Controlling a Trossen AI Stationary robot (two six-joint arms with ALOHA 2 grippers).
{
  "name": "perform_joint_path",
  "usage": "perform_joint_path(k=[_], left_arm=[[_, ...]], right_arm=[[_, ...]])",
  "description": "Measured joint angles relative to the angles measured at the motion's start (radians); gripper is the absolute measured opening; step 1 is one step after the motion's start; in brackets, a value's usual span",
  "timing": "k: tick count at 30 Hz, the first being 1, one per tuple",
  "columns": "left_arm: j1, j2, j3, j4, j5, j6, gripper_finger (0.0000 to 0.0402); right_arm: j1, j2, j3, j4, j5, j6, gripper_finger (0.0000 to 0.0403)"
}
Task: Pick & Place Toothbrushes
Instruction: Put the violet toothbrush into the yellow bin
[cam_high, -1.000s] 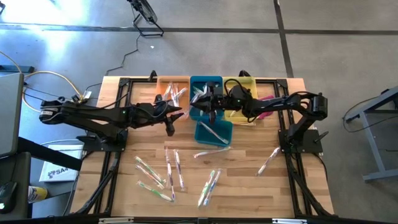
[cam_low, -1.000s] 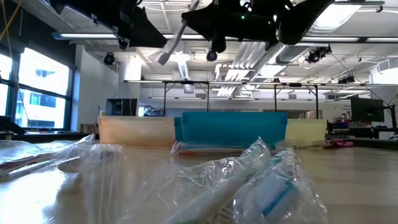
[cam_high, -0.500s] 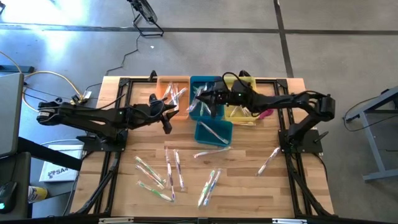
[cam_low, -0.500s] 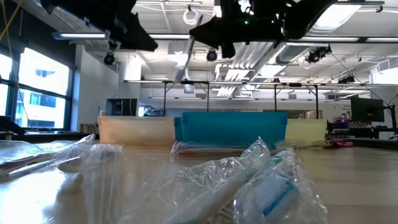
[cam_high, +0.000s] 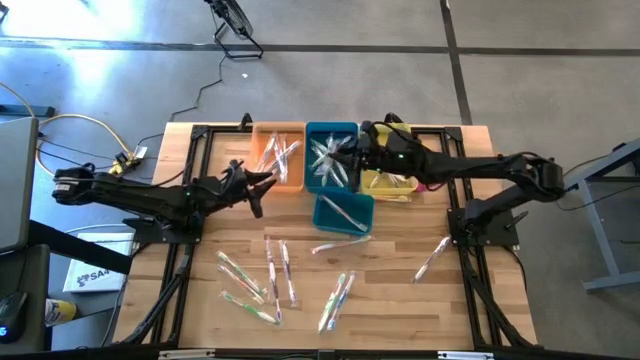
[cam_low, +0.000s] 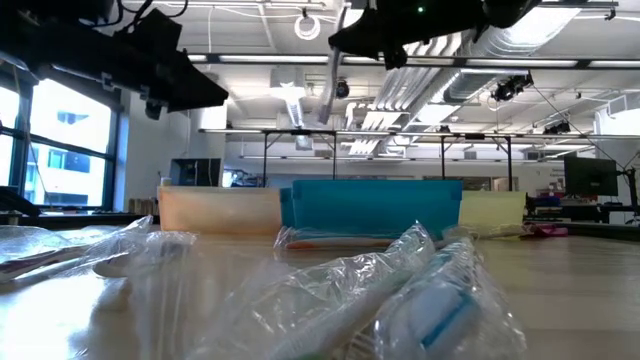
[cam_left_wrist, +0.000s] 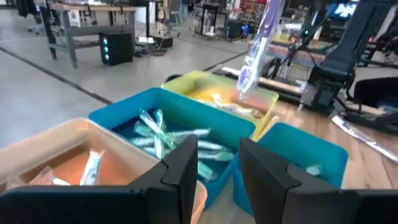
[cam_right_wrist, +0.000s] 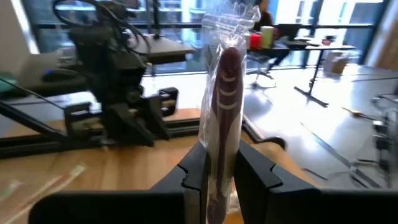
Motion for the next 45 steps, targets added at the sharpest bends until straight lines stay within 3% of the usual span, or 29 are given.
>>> perform_joint_path(k=[6, 13, 21, 45], left_arm=[[0.000, -0.019, 0.000, 0.003, 0.001, 0.000, 0.0113], [0.000, -0.019, 0.000, -0.001, 0.002, 0.000, 0.0113], [0.000, -0.019, 0.000, -0.015, 0.002, 0.000, 0.0113], [0.000, -0.019, 0.001, -0.015, 0.001, 0.000, 0.0113]], right_arm=[[-0.002, -0.138, -0.124, 0.002, 0.080, 0.036, 0.0045], [-0.002, -0.309, -0.263, 0.009, 0.267, 0.089, 0.0045], [-0.008, -0.356, -0.352, 0.003, 0.432, 0.121, 0.0045], [-0.153, -0.339, -0.491, -0.019, 0.440, 0.348, 0.0045]])
